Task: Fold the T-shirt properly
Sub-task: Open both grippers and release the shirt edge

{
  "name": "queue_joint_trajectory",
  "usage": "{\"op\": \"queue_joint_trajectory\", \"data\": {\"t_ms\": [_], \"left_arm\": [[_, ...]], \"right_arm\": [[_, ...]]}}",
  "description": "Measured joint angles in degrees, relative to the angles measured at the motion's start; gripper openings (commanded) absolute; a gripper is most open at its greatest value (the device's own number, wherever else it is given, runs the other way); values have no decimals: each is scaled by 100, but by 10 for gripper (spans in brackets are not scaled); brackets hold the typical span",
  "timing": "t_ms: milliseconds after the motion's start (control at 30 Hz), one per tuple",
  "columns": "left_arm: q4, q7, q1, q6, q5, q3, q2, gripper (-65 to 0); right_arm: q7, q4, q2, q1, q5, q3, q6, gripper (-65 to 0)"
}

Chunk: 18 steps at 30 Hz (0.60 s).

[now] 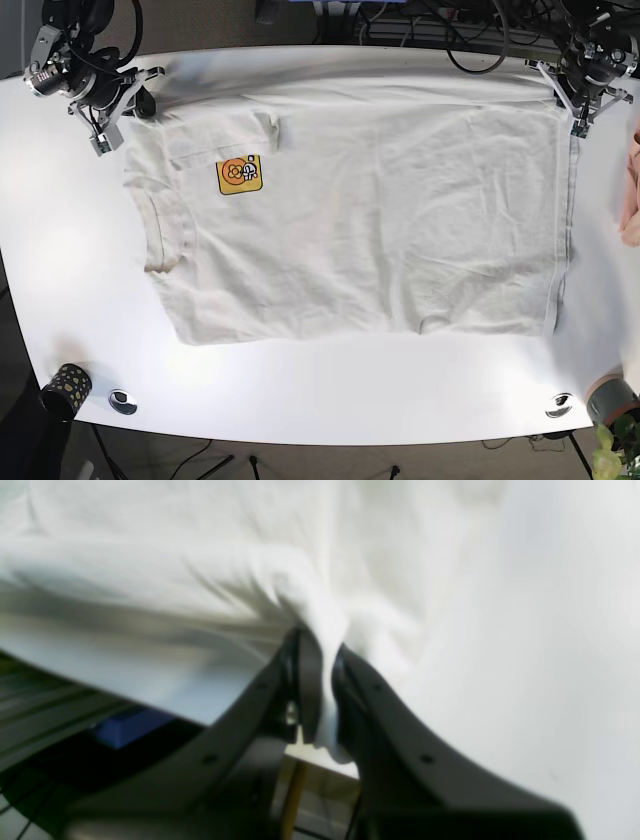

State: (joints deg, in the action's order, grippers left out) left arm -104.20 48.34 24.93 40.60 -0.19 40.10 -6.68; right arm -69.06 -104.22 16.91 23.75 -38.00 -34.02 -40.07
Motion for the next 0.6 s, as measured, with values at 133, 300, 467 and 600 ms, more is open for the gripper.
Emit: {"op": "queue_joint_trajectory", "data": {"t_ms": [133, 300, 467, 600], "left_arm": [[-13, 4, 20, -4, 70, 120, 81, -650], [-15, -15, -7, -7, 79, 92, 118, -510], [-15, 4, -46, -26, 160, 46, 96, -171], [-17, 20, -225, -26, 149, 35, 105, -128]], "right_arm": [[24, -157, -22, 109, -98, 11, -2, -650], [26, -195, -87, 105, 11, -9, -2, -490], [20, -243, -177, 90, 20, -57, 11, -236], [20, -459, -251, 11, 33, -494, 7, -178]]}}
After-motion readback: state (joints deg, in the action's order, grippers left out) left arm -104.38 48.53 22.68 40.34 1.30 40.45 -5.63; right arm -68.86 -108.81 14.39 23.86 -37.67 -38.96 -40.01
